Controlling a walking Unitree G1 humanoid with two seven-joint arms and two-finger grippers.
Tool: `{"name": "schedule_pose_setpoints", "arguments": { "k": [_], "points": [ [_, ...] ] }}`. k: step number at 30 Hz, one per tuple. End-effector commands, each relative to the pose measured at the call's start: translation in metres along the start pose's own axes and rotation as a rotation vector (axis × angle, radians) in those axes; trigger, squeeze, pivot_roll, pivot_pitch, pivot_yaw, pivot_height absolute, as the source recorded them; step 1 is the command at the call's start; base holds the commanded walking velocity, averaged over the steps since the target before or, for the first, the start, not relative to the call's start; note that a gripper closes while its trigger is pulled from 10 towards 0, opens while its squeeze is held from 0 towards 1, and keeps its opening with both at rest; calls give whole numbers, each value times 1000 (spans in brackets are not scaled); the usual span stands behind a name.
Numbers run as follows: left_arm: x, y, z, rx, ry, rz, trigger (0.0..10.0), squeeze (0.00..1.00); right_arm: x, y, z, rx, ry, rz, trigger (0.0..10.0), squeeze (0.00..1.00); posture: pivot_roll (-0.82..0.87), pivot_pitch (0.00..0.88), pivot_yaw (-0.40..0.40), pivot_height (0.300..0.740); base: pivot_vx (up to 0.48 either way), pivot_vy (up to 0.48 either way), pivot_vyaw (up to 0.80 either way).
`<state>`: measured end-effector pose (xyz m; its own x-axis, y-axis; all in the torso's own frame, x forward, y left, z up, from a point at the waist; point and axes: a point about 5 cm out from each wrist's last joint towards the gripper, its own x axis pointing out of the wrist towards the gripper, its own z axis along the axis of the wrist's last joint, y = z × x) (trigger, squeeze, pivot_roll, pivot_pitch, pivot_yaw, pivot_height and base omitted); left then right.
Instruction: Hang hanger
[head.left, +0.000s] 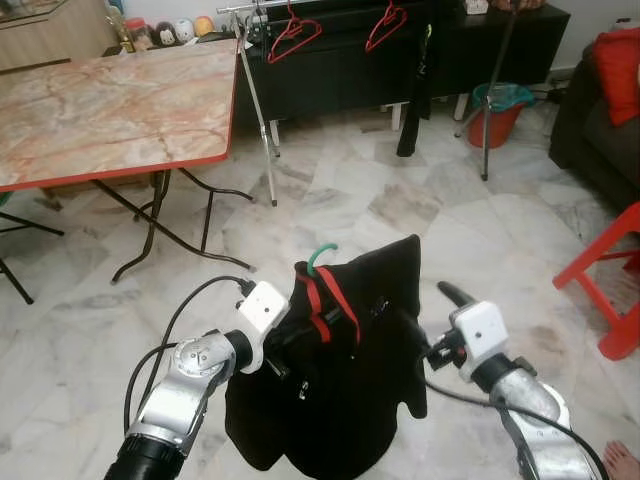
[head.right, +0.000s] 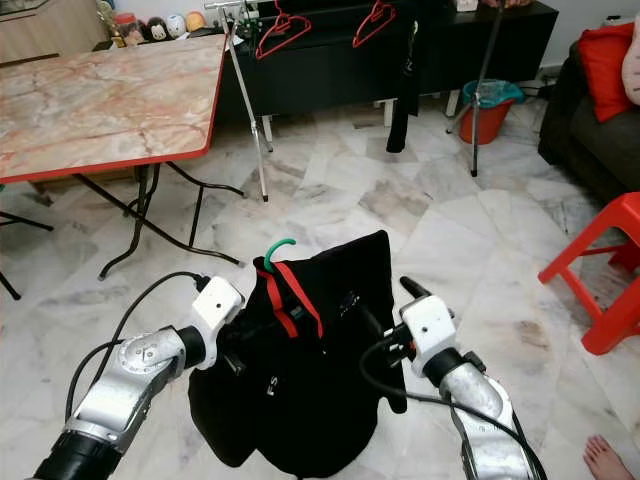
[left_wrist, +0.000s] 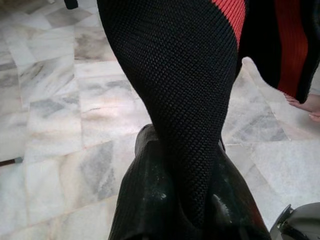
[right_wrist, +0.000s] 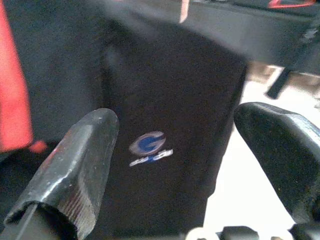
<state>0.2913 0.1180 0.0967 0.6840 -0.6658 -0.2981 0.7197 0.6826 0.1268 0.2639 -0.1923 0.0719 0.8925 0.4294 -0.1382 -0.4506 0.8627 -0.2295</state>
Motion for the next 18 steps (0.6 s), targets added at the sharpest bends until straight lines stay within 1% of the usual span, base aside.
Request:
{"name": "schedule_pose_setpoints", "arguments": {
  "k": [1, 2, 3, 5, 6, 7, 8, 9, 11, 13, 17, 18],
  "points": [
    [-4, 1, 2, 5, -4, 0, 10000, 0, -4, 7, -5, 10, 39, 67, 10000, 1000, -193, 40, 89, 740, 0, 0, 0],
    [-4, 0, 4, 5, -3, -9, 10000, 0, -9, 13, -12, -6, 81, 144, 10000, 1000, -193, 40, 89, 740, 0, 0, 0],
    [-4, 0, 4, 5, -3, -9, 10000, 0, -9, 13, -12, -6, 81, 144, 10000, 1000, -193, 40, 89, 740, 0, 0, 0],
    [-4, -1, 6, 4, -6, -22, 10000, 0, -11, 19, -16, -11, 112, 211, 10000, 1000, -189, 41, 89, 740, 0, 0, 0],
    [-3, -4, 10, 4, -7, -56, 10000, 0, -11, 20, -17, -23, 127, 210, 10000, 890, -187, 39, 86, 740, 0, 0, 0],
    [-4, -6, 12, 7, -9, -75, 10000, 0, -10, 20, -16, -24, 131, 204, 10000, 373, -187, 39, 86, 740, 0, 0, 0],
    [-4, -8, 14, 8, -11, -87, 10000, 0, -10, 20, -15, -25, 132, 199, 10000, 373, -187, 39, 86, 740, 0, 0, 0],
    [-4, -9, 15, 5, -13, -99, 10000, 0, -8, 19, -15, -27, 131, 191, 10000, 0, -186, 38, 86, 740, 0, 0, 0],
    [-4, -11, 17, 2, -17, -118, 10000, 0, -6, 19, -15, -21, 127, 182, 10000, 0, -183, 38, 86, 740, 0, 0, 0],
    [-5, -17, 21, 3, -25, -173, 10000, 0, -4, 21, -15, -13, 127, 193, 10000, 0, -181, 38, 86, 740, 0, 0, 0],
    [-6, -20, 23, 5, -30, -198, 10000, 0, -3, 23, -15, -9, 129, 211, 10000, 0, -179, 44, 85, 740, 0, 0, 0],
    [-7, -23, 27, 4, -36, -223, 10000, 0, -3, 25, -14, -4, 121, 227, 10000, 0, -177, 49, 84, 740, 0, 0, 0]
  ]
}}
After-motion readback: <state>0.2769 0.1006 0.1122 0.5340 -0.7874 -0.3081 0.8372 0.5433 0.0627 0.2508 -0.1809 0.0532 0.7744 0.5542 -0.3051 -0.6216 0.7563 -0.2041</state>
